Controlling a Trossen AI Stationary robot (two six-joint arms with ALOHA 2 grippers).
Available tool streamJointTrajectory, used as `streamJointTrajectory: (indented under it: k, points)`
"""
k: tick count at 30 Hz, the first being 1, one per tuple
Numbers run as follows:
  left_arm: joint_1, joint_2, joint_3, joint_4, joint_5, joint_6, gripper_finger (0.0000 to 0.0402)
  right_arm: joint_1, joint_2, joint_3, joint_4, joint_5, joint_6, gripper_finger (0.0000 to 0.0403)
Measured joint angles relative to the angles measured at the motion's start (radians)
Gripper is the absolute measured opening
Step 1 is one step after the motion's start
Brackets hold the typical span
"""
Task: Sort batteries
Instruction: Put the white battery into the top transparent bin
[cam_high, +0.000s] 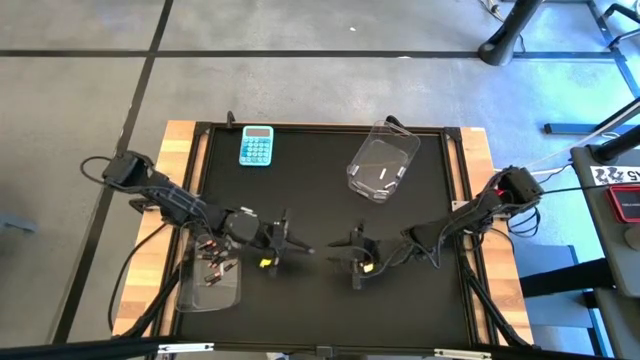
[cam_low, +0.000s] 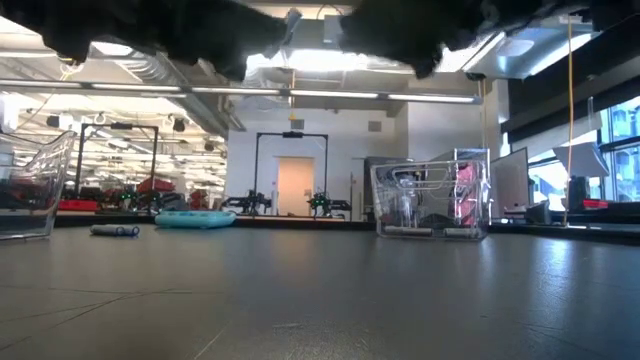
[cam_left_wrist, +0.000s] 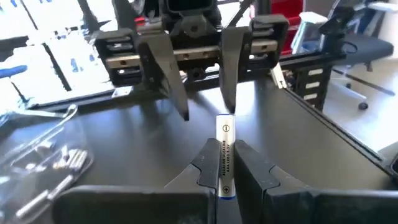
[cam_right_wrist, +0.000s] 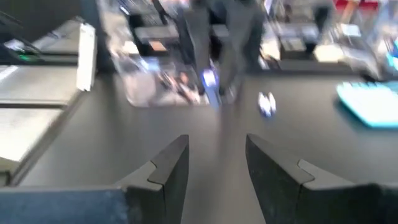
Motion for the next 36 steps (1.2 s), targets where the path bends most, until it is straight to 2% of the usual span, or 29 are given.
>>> streamJointTrajectory:
  k: [7, 10, 16, 21, 30, 33, 36]
  points:
    - [-0.032, 0.027, 0.059, -0.008, 0.0, 0.038, 0.0016, -0.021, 0.044, 0.003, 0.268, -0.081, -0.244, 0.016]
    - [-0.03, 0.027, 0.065, 0.0, -0.001, 0.045, 0.0016, -0.042, 0.053, 0.033, 0.268, -0.184, -0.263, 0.016]
    - [-0.031, 0.026, 0.065, 0.018, -0.001, 0.06, 0.0016, -0.078, 0.098, 0.094, 0.228, -0.257, -0.282, 0.016]
    - [-0.034, 0.026, 0.065, 0.015, -0.001, 0.058, 0.0016, -0.083, 0.106, 0.101, 0.207, -0.256, -0.289, 0.0133]
    - [-0.037, 0.026, 0.064, 0.008, -0.003, 0.054, 0.0017, -0.082, 0.106, 0.102, 0.174, -0.247, -0.291, 0.0027]
    - [-0.037, 0.027, 0.064, 0.002, -0.004, 0.04, 0.0018, -0.077, 0.105, 0.102, 0.152, -0.186, -0.287, 0.0026]
    - [-0.034, 0.027, 0.064, -0.009, -0.008, -0.004, 0.0039, -0.068, 0.09, 0.103, 0.122, -0.145, -0.28, 0.0026]
